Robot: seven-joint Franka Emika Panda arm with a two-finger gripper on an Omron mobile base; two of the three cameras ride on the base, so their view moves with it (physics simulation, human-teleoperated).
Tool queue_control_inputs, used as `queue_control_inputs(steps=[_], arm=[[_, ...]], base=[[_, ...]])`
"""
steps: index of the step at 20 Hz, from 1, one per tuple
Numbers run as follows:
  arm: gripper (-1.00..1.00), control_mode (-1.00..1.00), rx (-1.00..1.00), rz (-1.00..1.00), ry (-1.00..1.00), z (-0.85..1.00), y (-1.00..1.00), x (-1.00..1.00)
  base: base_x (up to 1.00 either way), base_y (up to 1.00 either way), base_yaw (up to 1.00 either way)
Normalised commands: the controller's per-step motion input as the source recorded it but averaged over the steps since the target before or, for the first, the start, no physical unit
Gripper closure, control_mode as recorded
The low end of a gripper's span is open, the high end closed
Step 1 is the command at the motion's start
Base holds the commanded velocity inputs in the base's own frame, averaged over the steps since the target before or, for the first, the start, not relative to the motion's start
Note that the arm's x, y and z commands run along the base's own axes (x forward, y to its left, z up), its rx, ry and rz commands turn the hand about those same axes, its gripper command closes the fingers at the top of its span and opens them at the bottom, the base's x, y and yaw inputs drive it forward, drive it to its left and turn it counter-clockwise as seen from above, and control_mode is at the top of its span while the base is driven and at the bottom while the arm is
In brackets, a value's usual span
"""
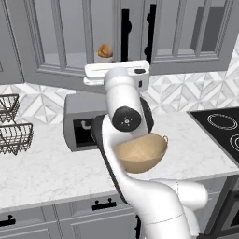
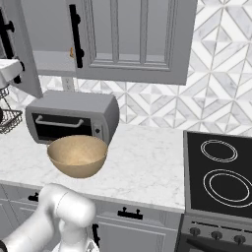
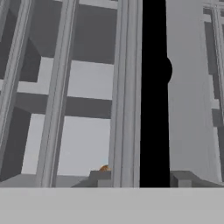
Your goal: Open the cabinet, pick up the bread from the cabinet and place it in the basket. Then move the basket to the dining counter.
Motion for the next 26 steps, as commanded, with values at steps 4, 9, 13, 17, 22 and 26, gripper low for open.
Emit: queue_control_inputs(steps=[4, 9, 13, 17, 22, 26], arm=[[1.00, -1.00, -0.01, 0.00, 0.17, 0.01, 1.00, -0.91], [1.00, -1.00, -0.03, 0.00, 0.16, 0.00, 1.00, -0.87], [1.00, -1.00, -0.04, 0.00, 0.15, 0.00, 1.00, -0.85], [1.00, -1.00, -0.05, 0.00, 0.12, 0.00, 1.00, -0.67], [1.00, -1.00, -0.01, 0.00, 0.04, 0.00, 0.77, -0.29], [-1.00, -1.00, 0.00, 0.01, 0.00, 0.00, 0.19, 0.00]], base=[[0.00, 0.00, 0.00], [0.00, 0.00, 0.00], [0.00, 0.00, 0.00], [0.00, 0.00, 0.00], [0.00, 0.00, 0.00], [0.00, 0.00, 0.00]])
